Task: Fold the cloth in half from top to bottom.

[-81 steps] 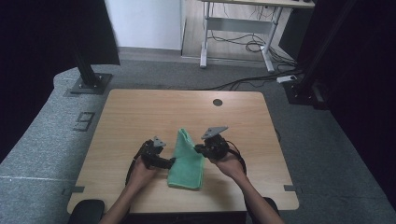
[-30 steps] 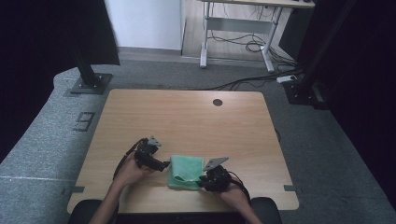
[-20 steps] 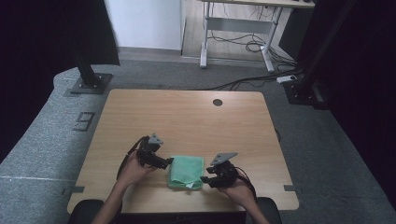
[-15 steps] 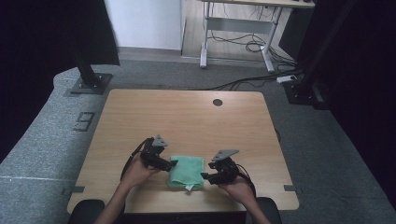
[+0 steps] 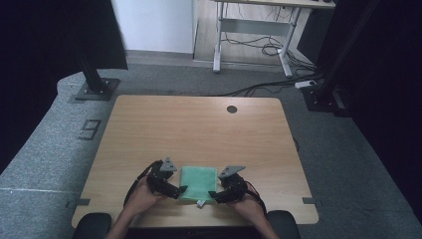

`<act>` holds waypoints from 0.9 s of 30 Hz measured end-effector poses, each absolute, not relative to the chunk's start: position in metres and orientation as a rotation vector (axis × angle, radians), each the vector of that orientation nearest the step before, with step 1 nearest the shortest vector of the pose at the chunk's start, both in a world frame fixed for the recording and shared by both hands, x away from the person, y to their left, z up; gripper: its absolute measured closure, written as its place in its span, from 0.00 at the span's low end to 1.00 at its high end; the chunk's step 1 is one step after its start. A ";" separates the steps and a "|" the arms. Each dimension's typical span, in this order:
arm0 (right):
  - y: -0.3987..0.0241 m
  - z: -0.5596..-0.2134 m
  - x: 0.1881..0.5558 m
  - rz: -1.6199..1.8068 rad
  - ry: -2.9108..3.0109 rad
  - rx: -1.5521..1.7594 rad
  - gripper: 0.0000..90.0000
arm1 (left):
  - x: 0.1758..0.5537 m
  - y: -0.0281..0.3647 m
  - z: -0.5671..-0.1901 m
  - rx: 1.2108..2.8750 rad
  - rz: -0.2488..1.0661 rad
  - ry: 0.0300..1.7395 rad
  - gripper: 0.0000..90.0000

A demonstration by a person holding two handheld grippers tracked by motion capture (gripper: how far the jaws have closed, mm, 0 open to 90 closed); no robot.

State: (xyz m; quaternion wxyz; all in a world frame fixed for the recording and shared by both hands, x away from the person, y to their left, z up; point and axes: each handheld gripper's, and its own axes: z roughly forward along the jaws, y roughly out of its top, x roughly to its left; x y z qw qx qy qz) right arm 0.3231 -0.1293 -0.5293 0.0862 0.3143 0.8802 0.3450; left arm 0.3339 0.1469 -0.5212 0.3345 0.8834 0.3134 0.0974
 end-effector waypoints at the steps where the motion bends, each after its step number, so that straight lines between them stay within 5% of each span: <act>1: -0.129 -0.531 0.323 1.024 2.624 0.938 0.33 | 0.332 0.148 -0.523 2.303 0.249 0.822 0.04; 8: -0.125 -0.535 0.319 0.970 2.599 0.927 0.30 | 0.327 0.147 -0.532 2.323 0.277 0.829 0.03; 13: -0.128 -0.539 0.319 0.959 2.549 1.008 0.19 | 0.326 0.143 -0.537 2.338 0.335 0.872 0.03; 27: -0.131 -0.543 0.334 0.982 2.512 1.031 0.19 | 0.331 0.142 -0.543 2.275 0.444 0.963 0.00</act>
